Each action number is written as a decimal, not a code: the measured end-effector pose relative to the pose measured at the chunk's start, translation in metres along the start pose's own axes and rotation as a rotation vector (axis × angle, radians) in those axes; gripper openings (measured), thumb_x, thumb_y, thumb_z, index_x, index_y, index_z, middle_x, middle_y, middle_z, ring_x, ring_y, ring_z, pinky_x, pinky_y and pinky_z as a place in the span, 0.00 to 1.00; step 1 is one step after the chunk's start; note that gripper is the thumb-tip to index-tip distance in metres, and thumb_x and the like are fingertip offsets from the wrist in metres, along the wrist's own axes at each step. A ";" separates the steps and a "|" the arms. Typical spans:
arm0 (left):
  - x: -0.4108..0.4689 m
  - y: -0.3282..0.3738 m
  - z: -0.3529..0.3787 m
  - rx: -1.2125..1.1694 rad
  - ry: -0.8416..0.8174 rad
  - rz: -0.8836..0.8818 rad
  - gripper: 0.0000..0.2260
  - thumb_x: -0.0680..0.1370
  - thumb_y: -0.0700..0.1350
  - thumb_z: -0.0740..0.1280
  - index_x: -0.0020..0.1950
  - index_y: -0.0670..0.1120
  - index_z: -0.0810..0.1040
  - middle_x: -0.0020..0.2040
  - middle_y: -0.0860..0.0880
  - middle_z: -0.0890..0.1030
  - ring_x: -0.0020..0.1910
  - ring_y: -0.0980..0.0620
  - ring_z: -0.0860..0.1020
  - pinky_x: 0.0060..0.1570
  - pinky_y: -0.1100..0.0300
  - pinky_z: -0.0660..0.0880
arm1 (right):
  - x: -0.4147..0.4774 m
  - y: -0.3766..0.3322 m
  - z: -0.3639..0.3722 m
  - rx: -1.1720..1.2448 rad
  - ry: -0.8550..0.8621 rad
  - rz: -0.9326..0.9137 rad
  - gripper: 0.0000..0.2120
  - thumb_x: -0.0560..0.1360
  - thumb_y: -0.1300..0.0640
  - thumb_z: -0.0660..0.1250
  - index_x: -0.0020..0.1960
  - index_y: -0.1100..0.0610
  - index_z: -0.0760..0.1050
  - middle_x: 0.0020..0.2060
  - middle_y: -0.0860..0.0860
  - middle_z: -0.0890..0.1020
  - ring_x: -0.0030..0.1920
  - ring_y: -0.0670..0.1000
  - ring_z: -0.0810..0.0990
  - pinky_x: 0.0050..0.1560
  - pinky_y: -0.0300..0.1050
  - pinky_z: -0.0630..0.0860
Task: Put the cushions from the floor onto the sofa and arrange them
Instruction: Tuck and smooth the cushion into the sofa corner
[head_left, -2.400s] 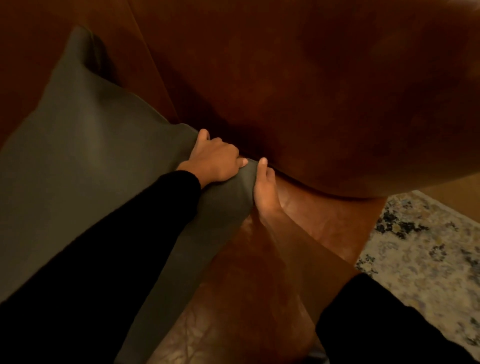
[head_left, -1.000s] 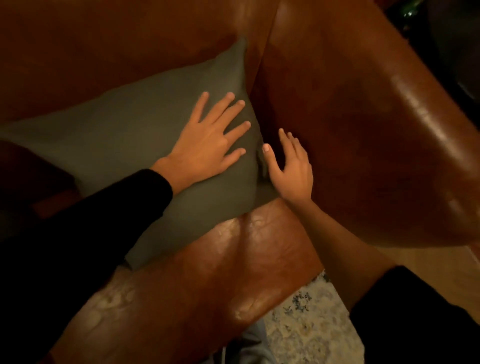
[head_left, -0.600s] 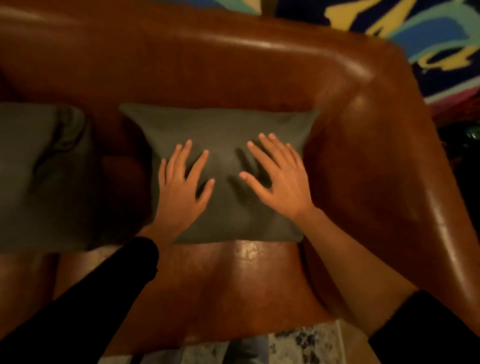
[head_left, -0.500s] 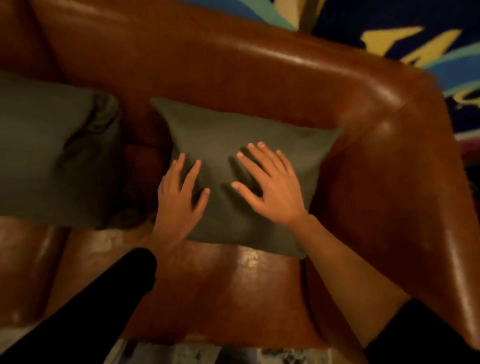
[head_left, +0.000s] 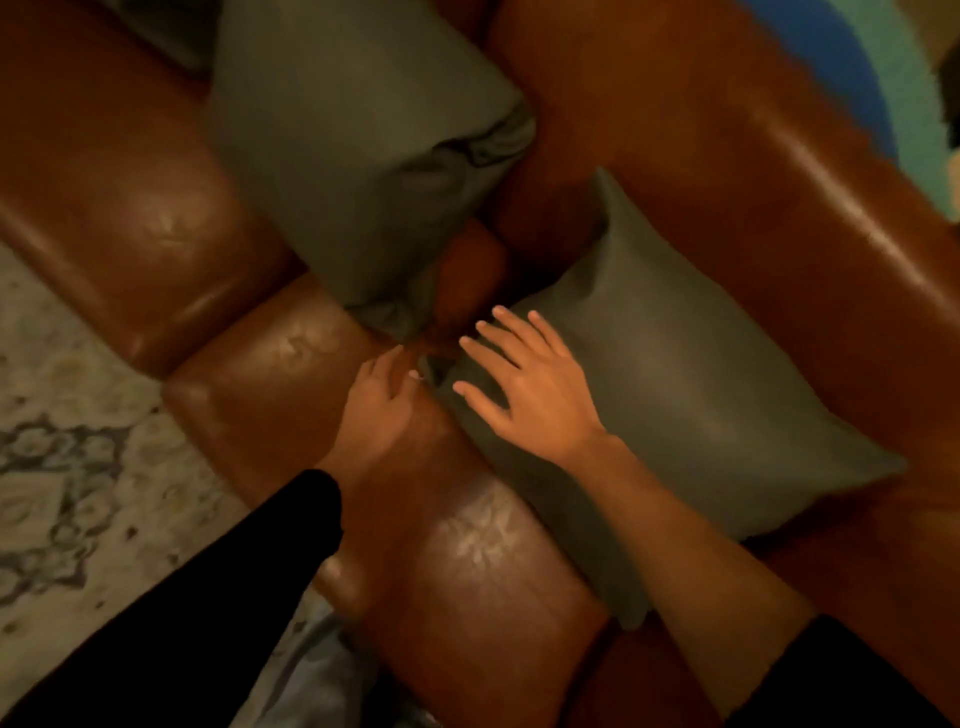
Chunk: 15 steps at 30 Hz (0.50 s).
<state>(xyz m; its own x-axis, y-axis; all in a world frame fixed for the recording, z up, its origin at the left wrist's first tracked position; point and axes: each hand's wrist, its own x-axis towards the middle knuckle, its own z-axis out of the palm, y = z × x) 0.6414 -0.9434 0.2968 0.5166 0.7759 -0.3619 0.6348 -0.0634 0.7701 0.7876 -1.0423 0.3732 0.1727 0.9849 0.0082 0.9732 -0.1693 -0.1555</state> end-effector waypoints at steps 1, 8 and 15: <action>0.005 -0.009 -0.001 -0.005 -0.011 -0.029 0.19 0.81 0.45 0.60 0.72 0.43 0.67 0.70 0.42 0.70 0.70 0.45 0.67 0.65 0.60 0.60 | 0.009 -0.004 0.004 -0.010 -0.038 -0.011 0.23 0.75 0.42 0.60 0.58 0.57 0.81 0.56 0.55 0.82 0.63 0.56 0.76 0.66 0.56 0.69; 0.036 -0.045 0.025 -0.408 -0.137 -0.390 0.21 0.81 0.51 0.61 0.72 0.45 0.67 0.70 0.46 0.71 0.69 0.47 0.70 0.66 0.59 0.66 | 0.057 -0.016 0.034 -0.172 -0.336 -0.076 0.31 0.73 0.36 0.53 0.57 0.59 0.81 0.52 0.56 0.84 0.61 0.56 0.78 0.62 0.55 0.72; 0.063 -0.051 0.074 -1.182 -0.226 -0.648 0.20 0.79 0.53 0.64 0.66 0.42 0.73 0.60 0.45 0.79 0.56 0.52 0.79 0.55 0.56 0.76 | 0.072 -0.007 0.070 -0.341 -0.695 -0.130 0.35 0.76 0.33 0.52 0.75 0.53 0.59 0.70 0.52 0.69 0.73 0.53 0.60 0.71 0.54 0.56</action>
<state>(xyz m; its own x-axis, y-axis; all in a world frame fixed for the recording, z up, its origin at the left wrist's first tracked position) 0.6841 -0.9375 0.1955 0.4715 0.3356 -0.8155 -0.0094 0.9266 0.3759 0.7823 -0.9673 0.3058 0.0290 0.7744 -0.6321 0.9914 0.0584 0.1171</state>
